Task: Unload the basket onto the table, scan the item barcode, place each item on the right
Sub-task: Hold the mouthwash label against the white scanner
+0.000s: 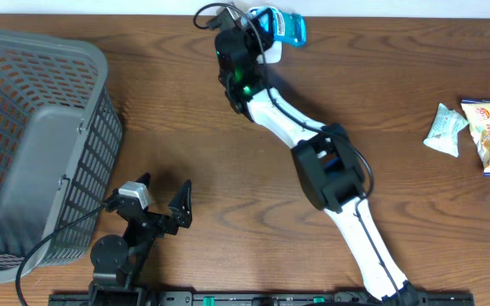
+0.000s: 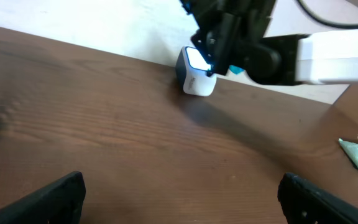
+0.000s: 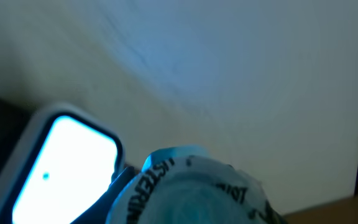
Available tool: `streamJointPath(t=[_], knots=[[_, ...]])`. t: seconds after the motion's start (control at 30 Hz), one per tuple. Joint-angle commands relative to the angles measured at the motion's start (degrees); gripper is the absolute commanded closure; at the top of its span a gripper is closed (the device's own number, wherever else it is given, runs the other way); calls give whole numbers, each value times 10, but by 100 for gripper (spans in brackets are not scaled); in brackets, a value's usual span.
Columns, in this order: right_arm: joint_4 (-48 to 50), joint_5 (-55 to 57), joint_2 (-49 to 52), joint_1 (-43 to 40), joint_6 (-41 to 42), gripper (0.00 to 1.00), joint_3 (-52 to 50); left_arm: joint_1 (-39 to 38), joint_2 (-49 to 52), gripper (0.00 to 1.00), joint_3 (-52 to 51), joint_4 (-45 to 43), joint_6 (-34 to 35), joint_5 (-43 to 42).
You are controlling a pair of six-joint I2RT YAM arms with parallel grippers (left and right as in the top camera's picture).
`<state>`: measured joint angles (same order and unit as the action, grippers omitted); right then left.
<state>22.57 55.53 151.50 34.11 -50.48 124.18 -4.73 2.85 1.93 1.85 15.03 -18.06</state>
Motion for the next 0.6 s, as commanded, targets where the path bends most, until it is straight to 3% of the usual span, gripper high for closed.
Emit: streamJointPath(t=[0.0, 0.57], knots=[[-2, 22, 31, 1, -84, 96, 105, -2, -3, 1, -16, 8, 1, -3], [-35, -57, 64, 5, -65, 99, 132, -2, -3, 1, -16, 8, 1, -3]])
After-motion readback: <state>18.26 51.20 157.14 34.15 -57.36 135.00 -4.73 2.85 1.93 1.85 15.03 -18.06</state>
